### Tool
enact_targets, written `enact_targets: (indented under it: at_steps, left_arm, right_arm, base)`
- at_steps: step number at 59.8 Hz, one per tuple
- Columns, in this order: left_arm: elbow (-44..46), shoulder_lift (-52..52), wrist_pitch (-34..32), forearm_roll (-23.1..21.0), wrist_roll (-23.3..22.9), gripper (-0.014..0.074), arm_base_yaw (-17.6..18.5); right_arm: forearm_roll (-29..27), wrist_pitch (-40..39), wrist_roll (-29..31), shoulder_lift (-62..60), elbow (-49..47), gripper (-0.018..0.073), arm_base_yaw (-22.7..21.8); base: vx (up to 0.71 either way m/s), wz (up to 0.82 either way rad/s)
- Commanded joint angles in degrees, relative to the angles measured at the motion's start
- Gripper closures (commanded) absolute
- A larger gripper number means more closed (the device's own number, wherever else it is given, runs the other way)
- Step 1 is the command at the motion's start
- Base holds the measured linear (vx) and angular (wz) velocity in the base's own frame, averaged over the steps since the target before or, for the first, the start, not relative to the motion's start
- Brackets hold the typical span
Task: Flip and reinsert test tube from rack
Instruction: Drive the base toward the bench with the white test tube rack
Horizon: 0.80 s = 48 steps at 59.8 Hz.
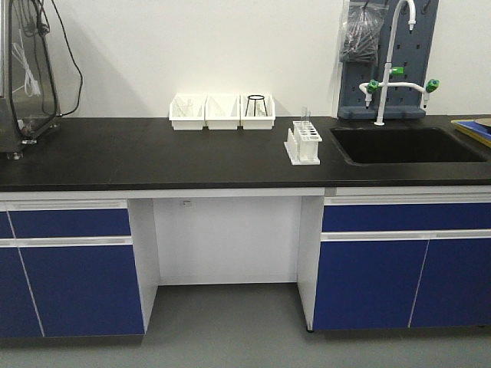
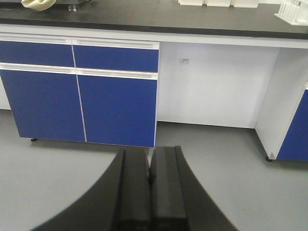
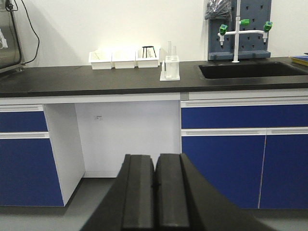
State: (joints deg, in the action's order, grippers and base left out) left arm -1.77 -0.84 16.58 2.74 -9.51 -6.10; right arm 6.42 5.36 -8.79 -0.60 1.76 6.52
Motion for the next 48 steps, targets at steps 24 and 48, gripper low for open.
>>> enact_targets:
  at_steps: [24,48]
  left_arm:
    - [-0.1,-0.2,-5.0,-0.2,0.0,0.0603,0.4]
    - [-0.1,-0.2,-5.0,-0.2,0.0,0.0603,0.4]
  right_arm:
    - [0.2,-4.6,0.3,-0.6,0.0,0.0565,0.0]
    - [0.2,-4.6,0.3,-0.6,0.0,0.0565,0.0]
  base:
    - [0.00,0.00]
    - [0.06,0.01]
